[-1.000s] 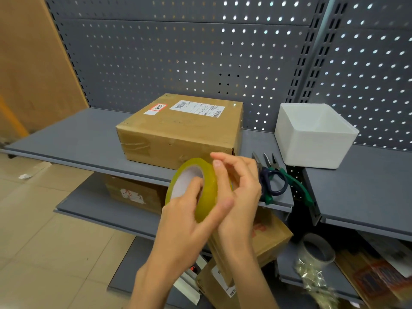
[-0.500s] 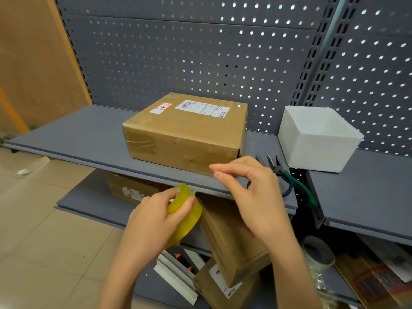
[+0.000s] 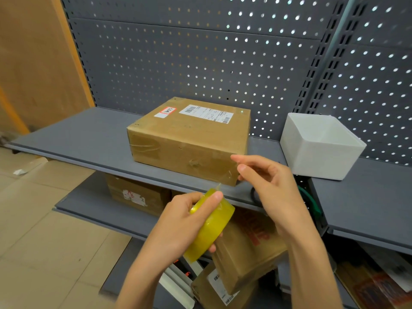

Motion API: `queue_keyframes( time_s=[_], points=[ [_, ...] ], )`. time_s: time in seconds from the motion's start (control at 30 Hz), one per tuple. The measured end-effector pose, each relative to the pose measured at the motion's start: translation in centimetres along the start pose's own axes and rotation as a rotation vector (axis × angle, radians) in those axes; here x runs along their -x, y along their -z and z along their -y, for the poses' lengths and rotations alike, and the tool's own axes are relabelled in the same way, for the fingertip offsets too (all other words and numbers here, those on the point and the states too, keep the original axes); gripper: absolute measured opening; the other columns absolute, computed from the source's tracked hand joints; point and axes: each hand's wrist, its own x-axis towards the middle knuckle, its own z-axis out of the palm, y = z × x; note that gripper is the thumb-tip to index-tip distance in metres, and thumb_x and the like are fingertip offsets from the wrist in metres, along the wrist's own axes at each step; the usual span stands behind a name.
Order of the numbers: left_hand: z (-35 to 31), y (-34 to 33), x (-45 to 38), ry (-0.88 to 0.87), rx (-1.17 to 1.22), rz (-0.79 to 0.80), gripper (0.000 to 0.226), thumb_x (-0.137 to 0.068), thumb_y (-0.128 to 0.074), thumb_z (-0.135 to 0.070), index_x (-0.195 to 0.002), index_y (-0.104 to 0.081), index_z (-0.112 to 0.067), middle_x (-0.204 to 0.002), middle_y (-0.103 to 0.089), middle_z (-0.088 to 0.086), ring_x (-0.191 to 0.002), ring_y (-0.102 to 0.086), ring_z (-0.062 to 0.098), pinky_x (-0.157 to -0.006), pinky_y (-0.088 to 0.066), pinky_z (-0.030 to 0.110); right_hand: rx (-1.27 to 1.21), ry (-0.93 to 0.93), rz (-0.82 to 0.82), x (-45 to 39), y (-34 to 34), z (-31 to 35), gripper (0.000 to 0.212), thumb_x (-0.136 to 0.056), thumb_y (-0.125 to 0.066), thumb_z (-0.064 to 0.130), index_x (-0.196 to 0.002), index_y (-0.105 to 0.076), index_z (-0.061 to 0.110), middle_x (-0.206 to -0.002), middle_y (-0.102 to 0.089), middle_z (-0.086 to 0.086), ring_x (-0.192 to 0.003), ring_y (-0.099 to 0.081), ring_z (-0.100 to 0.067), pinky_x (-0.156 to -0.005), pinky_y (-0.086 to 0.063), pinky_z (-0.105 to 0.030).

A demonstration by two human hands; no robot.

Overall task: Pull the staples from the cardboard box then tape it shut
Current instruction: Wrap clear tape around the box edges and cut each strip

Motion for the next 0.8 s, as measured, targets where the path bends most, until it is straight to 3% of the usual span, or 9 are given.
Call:
queue_keyframes(
  time_s=[0.1, 0.2, 0.37, 0.5, 0.6, 0.7, 0.8],
  points=[
    [-0.4, -0.3, -0.2, 0.004, 0.000, 0.019, 0.045, -0.080, -0.050, -0.051, -0.090, -0.062, -0.009, -0.062, -0.068, 0.010, -0.047, -0.064, 0.019, -0.045, -0.049, 0.025, 0.061, 0.006, 0.009, -0.5, 0.7, 0.2, 0.035, -0.091, -0.057, 0.011, -0.115, -0.059, 0.036, -0.090, -0.067, -0.006, -0.086, -0.063, -0.015, -0.081, -0.050, -0.022],
    [-0.4, -0.7, -0.6, 0.061, 0.036, 0.052, 0.040, -0.084, -0.049, -0.047, -0.090, -0.059, -0.009, -0.062, -0.065, 0.010, -0.045, -0.062, 0.017, -0.043, -0.046, 0.024, 0.039, -0.027, 0.043, -1.4, 2.1, 0.7, 0.054, -0.087, -0.061, 0.008, -0.124, -0.042, 0.042, -0.075, -0.061, 0.000, -0.075, -0.059, -0.008, -0.074, -0.046, -0.010],
    [-1.1, -1.2, -1.3, 0.122, 0.046, 0.104, 0.036, -0.092, -0.046, -0.045, -0.086, -0.057, -0.011, -0.057, -0.064, 0.010, -0.047, -0.060, 0.026, -0.049, -0.049, 0.028, -0.015, -0.031, 0.088, -3.1, 2.9, 1.1, 0.036, -0.085, -0.062, 0.003, -0.113, -0.054, 0.025, -0.071, -0.054, 0.007, -0.074, -0.056, -0.004, -0.069, -0.043, -0.005],
    [-2.0, -1.1, -2.0, 0.094, -0.030, 0.043, 0.033, -0.090, -0.049, -0.047, -0.085, -0.061, -0.017, -0.056, -0.065, 0.010, -0.054, -0.064, 0.033, -0.057, -0.054, 0.038, -0.076, 0.012, 0.062, -3.7, 2.9, 0.8, 0.032, -0.085, -0.061, 0.001, -0.109, -0.057, 0.023, -0.077, -0.054, 0.002, -0.080, -0.059, -0.009, -0.078, -0.047, -0.013],
    [-2.5, -0.9, -2.3, 0.071, -0.119, -0.008, 0.039, -0.089, -0.049, -0.051, -0.082, -0.063, -0.016, -0.057, -0.067, 0.012, -0.052, -0.066, 0.031, -0.053, -0.053, 0.033, -0.119, 0.054, 0.021, -3.6, 3.1, 0.3, 0.031, -0.085, -0.061, -0.001, -0.107, -0.058, 0.021, -0.080, -0.053, -0.001, -0.080, -0.060, -0.012, -0.083, -0.048, -0.018],
    [-3.1, -0.9, -2.4, 0.082, -0.166, -0.006, 0.045, -0.087, -0.047, -0.055, -0.079, -0.062, -0.013, -0.057, -0.067, 0.013, -0.048, -0.064, 0.027, -0.052, -0.050, 0.029, -0.140, 0.081, -0.007, -3.8, 2.9, -0.3, 0.029, -0.085, -0.061, -0.002, -0.105, -0.059, 0.019, -0.078, -0.053, 0.003, -0.076, -0.057, -0.011, -0.077, -0.046, -0.014],
    [-3.4, -1.0, -2.8, 0.102, -0.172, 0.030, 0.048, -0.087, -0.046, -0.056, -0.083, -0.062, -0.011, -0.060, -0.068, 0.014, -0.055, -0.067, 0.032, -0.056, -0.057, 0.037, -0.110, 0.126, -0.034, -4.6, 2.5, -0.6, 0.028, -0.085, -0.061, -0.003, -0.105, -0.058, 0.016, -0.079, -0.052, 0.002, -0.070, -0.053, -0.008, -0.071, -0.045, -0.011]
  ],
)
